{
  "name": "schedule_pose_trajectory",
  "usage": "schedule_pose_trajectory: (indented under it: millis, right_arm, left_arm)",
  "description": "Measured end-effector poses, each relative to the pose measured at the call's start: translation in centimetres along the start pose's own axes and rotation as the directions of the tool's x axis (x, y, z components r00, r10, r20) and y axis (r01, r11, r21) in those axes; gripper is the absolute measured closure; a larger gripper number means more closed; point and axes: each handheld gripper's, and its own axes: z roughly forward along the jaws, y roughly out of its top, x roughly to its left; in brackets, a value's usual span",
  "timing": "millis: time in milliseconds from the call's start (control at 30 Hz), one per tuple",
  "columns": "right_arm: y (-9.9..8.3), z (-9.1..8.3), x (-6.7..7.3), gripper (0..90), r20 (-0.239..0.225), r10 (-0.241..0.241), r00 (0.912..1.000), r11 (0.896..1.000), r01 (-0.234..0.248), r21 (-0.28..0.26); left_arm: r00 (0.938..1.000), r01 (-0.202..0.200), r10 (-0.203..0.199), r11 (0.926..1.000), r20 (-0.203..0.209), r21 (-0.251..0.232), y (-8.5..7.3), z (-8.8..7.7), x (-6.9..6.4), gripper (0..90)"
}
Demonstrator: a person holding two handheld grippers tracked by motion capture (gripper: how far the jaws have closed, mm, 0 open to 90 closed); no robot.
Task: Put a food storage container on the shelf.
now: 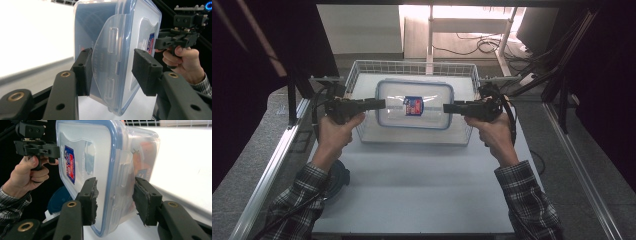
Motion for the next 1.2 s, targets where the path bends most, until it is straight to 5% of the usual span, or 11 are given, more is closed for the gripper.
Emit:
schedule_pose_trajectory:
  millis: [533, 833, 967, 1200]
  right_arm:
    - [3.4, 1.4, -2.4, 54.5, 0.018, 0.029, 0.9994, 1.0, -0.029, -0.009]
    - [4.1, 2.0, -3.2, 53.6, 0.026, 0.034, 0.9991, 0.999, -0.033, -0.022]
    - [4.0, 2.3, -3.1, 50.6, 0.053, 0.012, 0.9985, 0.999, -0.01, -0.045]
    - [4.0, 2.7, -2.9, 47.5, 0.078, 0.004, 0.9969, 0.998, 0.001, -0.058]
  left_arm:
    - [0.9989, 0.045, -0.045, 0.9987, 0.012, -0.025, 2.7, 1.5, 2.8, 51.7]
    - [0.9988, 0.049, -0.049, 0.9983, -0.005, -0.033, 3.2, 1.9, 3.1, 50.9]
    - [0.9982, -0.016, 0.014, 0.9996, -0.057, -0.023, 3.3, 2.2, 2.6, 47.8]
    - [0.9964, -0.028, 0.026, 0.9994, -0.081, -0.019, 3.3, 2.4, 3.0, 45.9]
